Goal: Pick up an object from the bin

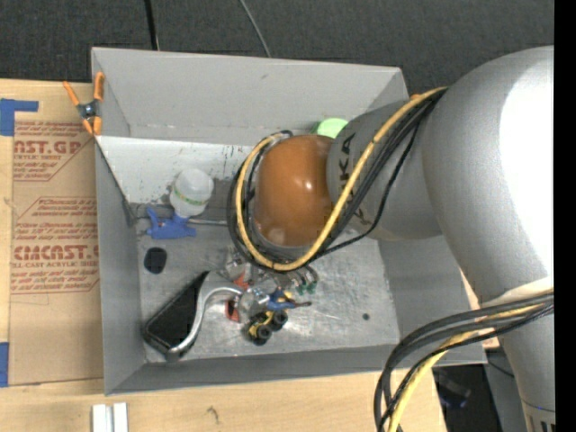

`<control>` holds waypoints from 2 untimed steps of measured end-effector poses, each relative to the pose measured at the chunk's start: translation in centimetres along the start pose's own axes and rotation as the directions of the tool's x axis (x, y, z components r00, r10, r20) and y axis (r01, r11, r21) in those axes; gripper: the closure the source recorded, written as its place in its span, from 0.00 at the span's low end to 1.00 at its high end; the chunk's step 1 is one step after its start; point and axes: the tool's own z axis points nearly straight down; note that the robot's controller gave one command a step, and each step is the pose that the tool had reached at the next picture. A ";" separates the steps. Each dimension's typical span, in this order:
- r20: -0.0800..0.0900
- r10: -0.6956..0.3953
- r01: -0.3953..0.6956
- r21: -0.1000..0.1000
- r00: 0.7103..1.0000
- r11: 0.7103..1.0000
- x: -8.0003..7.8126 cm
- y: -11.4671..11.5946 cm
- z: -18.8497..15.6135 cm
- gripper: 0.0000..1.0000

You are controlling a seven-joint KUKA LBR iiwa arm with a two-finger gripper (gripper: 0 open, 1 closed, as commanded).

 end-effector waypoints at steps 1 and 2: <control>0.000 0.000 0.000 0.000 1.000 1.000 0.0 0.0 0.0 1.00; 0.004 0.012 -0.012 -0.005 1.000 1.000 0.2 0.5 -2.7 1.00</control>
Offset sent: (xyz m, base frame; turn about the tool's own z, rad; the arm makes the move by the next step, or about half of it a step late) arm -0.0045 0.0060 0.0402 0.0118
